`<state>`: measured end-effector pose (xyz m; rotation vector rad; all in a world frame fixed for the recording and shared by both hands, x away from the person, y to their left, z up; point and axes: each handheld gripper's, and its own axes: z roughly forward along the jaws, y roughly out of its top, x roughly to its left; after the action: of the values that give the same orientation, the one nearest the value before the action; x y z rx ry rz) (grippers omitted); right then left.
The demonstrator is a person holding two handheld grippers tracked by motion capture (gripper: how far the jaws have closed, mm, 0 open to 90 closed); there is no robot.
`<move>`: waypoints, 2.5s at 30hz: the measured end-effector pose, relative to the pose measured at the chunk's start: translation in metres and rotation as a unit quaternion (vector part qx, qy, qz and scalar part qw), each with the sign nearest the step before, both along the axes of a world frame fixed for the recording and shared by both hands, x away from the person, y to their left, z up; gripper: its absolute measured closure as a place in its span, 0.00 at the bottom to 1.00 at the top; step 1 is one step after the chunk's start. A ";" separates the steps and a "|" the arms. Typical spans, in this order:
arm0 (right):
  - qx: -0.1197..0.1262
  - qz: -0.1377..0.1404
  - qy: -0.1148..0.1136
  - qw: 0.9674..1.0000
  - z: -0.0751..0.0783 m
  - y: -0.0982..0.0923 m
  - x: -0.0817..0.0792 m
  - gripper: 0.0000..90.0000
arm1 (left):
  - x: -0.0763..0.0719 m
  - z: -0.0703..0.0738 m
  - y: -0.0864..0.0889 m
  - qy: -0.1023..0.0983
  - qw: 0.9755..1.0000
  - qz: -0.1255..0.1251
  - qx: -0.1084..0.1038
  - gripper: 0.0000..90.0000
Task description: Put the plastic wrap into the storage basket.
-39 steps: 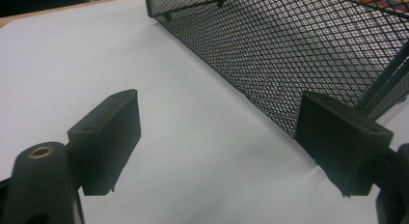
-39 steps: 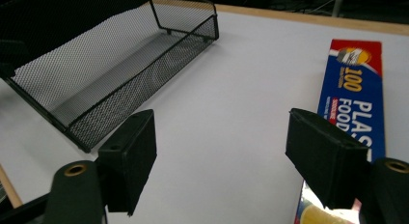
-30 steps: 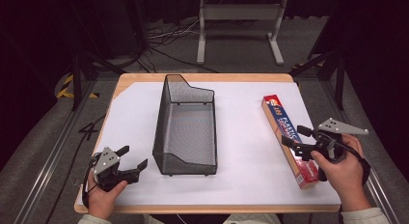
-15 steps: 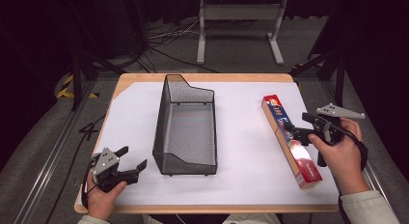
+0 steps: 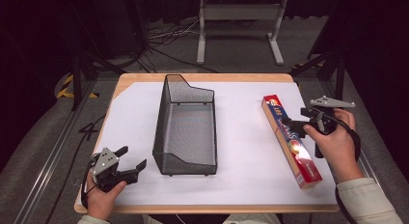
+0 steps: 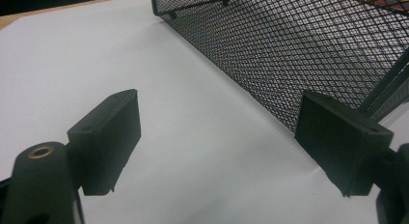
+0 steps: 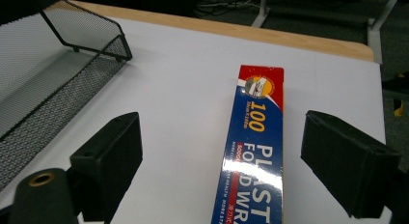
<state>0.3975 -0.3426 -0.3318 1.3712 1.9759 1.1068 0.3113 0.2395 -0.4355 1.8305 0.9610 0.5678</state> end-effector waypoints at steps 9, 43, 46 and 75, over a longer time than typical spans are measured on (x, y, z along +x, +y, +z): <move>-0.022 -0.015 0.069 0.997 -0.027 -0.002 0.021 0.15 | 0.000 0.000 0.000 0.001 1.000 -0.001 -0.001 0.19; -0.080 -0.064 0.264 0.959 -0.076 0.002 0.037 0.37 | 0.001 -0.001 0.000 0.005 1.000 -0.003 0.001 0.19; -0.088 -0.078 0.266 0.957 -0.074 0.005 0.036 0.41 | 0.001 -0.001 -0.001 0.006 1.000 -0.004 0.001 0.19; -0.057 -0.079 0.244 0.965 -0.021 0.022 0.020 0.44 | 0.001 -0.001 0.000 0.006 1.000 -0.001 -0.001 0.19</move>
<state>0.4178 -0.3201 -0.3527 1.8322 2.1664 0.6062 0.3119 0.2396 -0.4361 1.8345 0.9674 0.5538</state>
